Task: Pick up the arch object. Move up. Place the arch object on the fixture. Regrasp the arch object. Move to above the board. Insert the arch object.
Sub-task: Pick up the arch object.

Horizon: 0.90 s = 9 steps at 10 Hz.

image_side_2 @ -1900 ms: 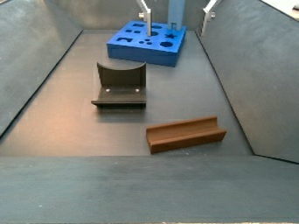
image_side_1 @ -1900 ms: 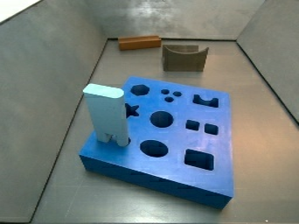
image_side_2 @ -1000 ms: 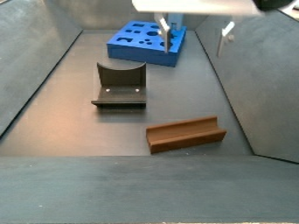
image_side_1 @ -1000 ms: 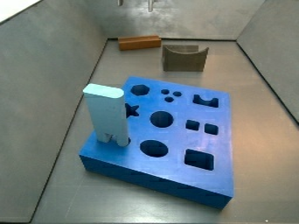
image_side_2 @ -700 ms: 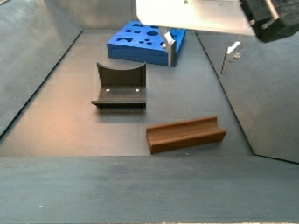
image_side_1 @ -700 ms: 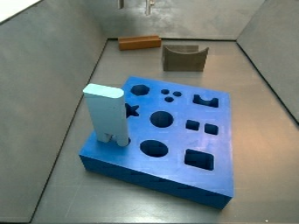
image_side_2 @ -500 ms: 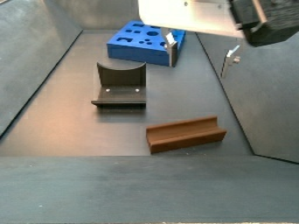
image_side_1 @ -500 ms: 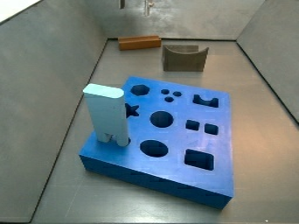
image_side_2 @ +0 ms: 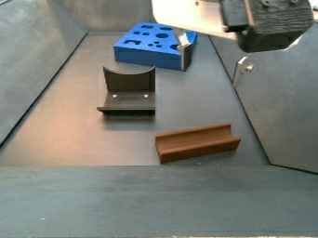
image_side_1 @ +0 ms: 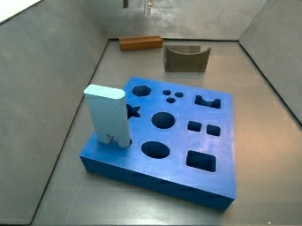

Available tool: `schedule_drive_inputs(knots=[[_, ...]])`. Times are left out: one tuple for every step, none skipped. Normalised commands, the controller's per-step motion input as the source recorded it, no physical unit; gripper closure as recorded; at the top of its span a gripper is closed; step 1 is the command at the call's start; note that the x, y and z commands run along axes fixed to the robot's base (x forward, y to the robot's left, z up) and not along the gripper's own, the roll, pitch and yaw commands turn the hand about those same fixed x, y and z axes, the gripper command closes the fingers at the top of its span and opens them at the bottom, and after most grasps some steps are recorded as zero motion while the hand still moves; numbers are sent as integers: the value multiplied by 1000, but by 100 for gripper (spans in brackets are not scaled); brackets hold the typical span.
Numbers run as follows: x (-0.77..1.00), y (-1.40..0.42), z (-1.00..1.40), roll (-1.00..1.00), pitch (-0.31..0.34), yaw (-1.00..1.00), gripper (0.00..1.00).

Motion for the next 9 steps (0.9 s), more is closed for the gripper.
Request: schedule_drive_inputs(knots=[[577, 440, -263, 0, 0, -483, 0], [557, 340, -337, 0, 20, -589, 0], [349, 226, -389, 0, 33, -731, 0], [137, 166, -497, 0, 70, -834, 0], [380, 300, -263, 0, 26, -597, 0], [77, -6, -54, 0, 0, 0, 0], [0, 326, -657, -230, -79, -240, 0], [0, 246, -546, -243, -156, -377, 0], [0, 177, -431, -263, -210, -423, 0]])
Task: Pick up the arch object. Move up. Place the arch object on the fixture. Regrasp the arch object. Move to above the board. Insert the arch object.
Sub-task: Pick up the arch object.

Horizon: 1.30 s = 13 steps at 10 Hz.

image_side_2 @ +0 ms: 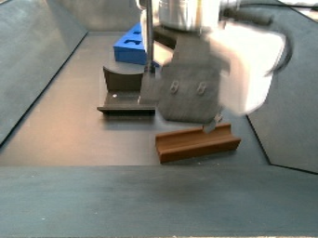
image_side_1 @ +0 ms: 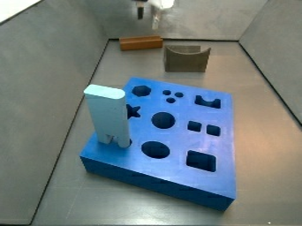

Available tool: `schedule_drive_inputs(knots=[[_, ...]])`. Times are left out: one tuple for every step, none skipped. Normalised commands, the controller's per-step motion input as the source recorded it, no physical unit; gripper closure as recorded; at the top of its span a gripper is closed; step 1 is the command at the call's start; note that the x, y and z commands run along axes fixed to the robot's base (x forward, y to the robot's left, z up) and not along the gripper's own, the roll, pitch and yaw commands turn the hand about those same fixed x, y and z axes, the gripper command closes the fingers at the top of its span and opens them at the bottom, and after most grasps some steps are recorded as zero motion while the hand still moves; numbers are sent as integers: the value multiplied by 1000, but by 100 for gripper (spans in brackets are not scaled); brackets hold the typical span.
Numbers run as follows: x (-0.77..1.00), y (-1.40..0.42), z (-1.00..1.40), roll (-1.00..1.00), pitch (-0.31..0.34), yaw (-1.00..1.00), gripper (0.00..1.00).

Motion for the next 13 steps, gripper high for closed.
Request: schedule_drive_inputs(knots=[[66, 166, -423, -267, -207, -431, 0], [197, 63, -503, -226, -179, -454, 0], [317, 0, -606, -176, -154, -500, 0], [357, 0, -597, -171, -163, -494, 0], [426, 0, -583, -179, -177, -437, 0], [309, 0, -631, -146, -176, -471, 0], [80, 0, -666, -131, -176, -414, 0], [0, 0, -669, -119, -216, -286, 0], [-29, 0, -226, -39, -187, 0, 0], [11, 0, 0, 0, 27, 0, 0], [-103, 0, 0, 0, -96, 0, 0], [0, 0, 0, 0, -17, 0, 0], [0, 0, 0, 0, 0, 0, 100]])
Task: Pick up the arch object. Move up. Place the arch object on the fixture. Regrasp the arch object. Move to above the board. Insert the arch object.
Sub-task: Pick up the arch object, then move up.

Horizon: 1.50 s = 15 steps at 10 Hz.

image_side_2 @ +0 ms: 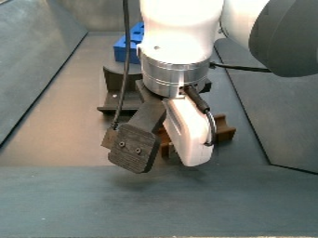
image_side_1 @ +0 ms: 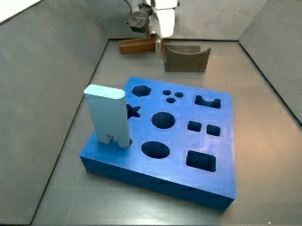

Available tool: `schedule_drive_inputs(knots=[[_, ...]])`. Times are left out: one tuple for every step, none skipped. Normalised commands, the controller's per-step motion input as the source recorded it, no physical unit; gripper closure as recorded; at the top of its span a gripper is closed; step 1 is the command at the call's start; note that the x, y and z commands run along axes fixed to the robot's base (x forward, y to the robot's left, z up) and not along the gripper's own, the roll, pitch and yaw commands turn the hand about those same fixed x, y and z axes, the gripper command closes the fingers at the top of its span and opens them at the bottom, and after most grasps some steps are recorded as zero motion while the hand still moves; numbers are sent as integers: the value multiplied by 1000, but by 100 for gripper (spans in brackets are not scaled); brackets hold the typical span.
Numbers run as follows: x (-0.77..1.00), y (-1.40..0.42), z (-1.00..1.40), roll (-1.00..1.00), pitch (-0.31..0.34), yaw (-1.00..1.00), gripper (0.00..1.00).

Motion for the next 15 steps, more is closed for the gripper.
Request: schedule_drive_inputs(knots=[[0, 0, 0, 0, 0, 0, 100], [0, 0, 0, 0, 0, 0, 100], [0, 0, 0, 0, 0, 0, 100], [0, 0, 0, 0, 0, 0, 100], [0, 0, 0, 0, 0, 0, 100], [0, 0, 0, 0, 0, 0, 100], [0, 0, 0, 0, 0, 0, 100], [0, 0, 0, 0, 0, 0, 100], [0, 0, 0, 0, 0, 0, 100], [0, 0, 0, 0, 0, 0, 100], [0, 0, 0, 0, 0, 0, 100], [0, 0, 0, 0, 0, 0, 100], [0, 0, 833, 0, 0, 0, 100], [-61, 19, 776, -25, 22, 58, 100], [-74, 8, 619, -32, 29, 58, 100]])
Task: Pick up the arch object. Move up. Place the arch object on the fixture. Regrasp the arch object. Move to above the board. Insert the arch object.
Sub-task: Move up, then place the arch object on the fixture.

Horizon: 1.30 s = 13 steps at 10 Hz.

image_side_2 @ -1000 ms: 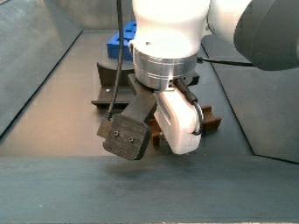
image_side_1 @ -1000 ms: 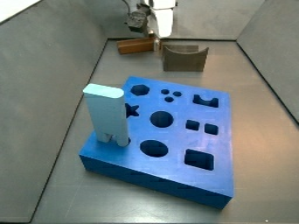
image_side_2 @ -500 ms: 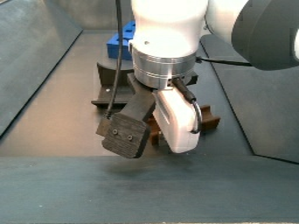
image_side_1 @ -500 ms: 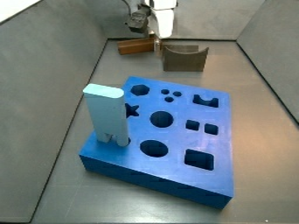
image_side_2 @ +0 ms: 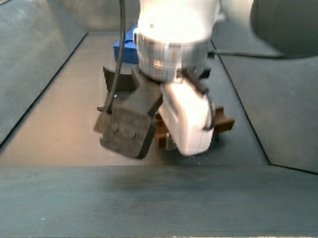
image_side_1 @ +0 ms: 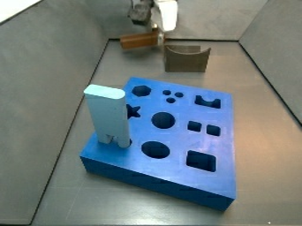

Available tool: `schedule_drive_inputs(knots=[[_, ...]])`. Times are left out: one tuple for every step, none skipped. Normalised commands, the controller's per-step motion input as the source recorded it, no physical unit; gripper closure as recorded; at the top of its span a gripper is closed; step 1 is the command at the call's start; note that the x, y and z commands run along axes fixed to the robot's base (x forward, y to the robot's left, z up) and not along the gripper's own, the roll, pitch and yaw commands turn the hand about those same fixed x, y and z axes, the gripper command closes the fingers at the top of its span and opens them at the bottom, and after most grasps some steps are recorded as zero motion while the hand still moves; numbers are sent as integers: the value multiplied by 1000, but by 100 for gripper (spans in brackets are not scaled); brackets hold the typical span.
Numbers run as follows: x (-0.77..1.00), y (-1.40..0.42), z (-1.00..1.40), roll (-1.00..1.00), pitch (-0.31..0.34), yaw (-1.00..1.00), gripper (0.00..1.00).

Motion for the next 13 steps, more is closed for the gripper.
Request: schedule_drive_inputs(knots=[[-54, 4, 473, -34, 26, 52, 100], [-43, 4, 365, -36, 27, 47, 100], [0, 0, 1000, 0, 0, 0, 100], [3, -5, 1000, -10, 21, -22, 100], [-2, -8, 1000, -14, 28, -22, 100], [-6, -8, 1000, -16, 26, -20, 100], [-10, -9, 1000, -18, 27, -18, 100], [-15, -10, 1000, -22, 28, -17, 100], [-19, -11, 1000, -25, 29, -15, 100], [-17, -9, 845, -30, 32, -14, 100], [-12, -7, 671, -34, 36, -14, 100], [-6, -5, 434, -43, 48, -13, 100], [2, -2, 317, -46, 52, -13, 100]])
